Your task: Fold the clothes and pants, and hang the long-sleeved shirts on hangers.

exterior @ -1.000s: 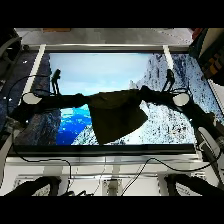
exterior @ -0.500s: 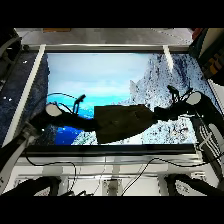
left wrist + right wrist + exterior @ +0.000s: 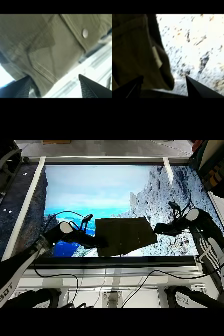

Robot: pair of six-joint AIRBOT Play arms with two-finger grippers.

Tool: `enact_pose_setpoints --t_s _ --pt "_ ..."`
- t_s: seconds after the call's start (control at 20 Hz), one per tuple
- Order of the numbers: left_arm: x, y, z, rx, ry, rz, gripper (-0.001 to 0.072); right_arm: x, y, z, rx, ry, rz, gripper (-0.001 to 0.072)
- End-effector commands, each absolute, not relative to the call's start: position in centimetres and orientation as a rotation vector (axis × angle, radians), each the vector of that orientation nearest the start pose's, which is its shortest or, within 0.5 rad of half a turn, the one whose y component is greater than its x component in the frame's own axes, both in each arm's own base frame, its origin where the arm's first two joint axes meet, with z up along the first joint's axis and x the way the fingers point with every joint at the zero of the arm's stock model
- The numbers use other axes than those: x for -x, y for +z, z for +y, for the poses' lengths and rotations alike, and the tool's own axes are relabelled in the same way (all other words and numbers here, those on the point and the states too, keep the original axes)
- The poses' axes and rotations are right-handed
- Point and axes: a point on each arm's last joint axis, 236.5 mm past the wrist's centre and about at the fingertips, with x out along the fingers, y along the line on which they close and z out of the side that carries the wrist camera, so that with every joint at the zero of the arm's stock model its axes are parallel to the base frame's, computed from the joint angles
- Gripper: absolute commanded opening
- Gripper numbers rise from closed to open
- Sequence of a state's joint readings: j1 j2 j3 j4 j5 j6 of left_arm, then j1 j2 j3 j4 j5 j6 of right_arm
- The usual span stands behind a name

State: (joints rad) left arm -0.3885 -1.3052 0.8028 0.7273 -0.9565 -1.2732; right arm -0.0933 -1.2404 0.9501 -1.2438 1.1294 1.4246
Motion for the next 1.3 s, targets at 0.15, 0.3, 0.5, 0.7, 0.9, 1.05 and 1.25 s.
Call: enact_pose_setpoints --t_s 0.15,0.3,0.5,0.7,0.9,1.05,1.25 --pt "-31.8 -0.8 -22.9 0.471 -0.648 1.271 0.0679 -39.7 -1.0 -2.3 -0.414 0.111 1.294 0.0581" --pt "-33.0 0.2 -21.4 0.493 -0.618 1.229 0.0679 -38.8 -1.2 3.5 -0.65 0.532 1.377 0.0546" --pt "-33.2 0.2 -21.1 0.496 -0.611 1.226 0.0679 -39.9 -7.5 4.6 -0.523 0.496 1.445 0.0684" --pt "-33.2 0.2 -21.1 0.496 -0.611 1.226 0.0679 -42.0 -9.9 6.2 -0.366 0.437 1.406 0.0684" --pt "-33.2 0.2 -21.1 0.496 -0.611 1.226 0.0678 -41.4 -11.4 6.2 -0.412 0.387 1.469 0.0677" --pt "-33.2 0.2 -21.1 0.495 -0.611 1.226 0.0678 -38.3 -12.1 7.8 -0.478 0.472 1.608 0.0676" --pt "-33.2 0.2 -21.1 0.452 -0.642 1.207 0.0678 -35.0 -10.7 13.2 -0.656 0.726 1.724 0.0676"
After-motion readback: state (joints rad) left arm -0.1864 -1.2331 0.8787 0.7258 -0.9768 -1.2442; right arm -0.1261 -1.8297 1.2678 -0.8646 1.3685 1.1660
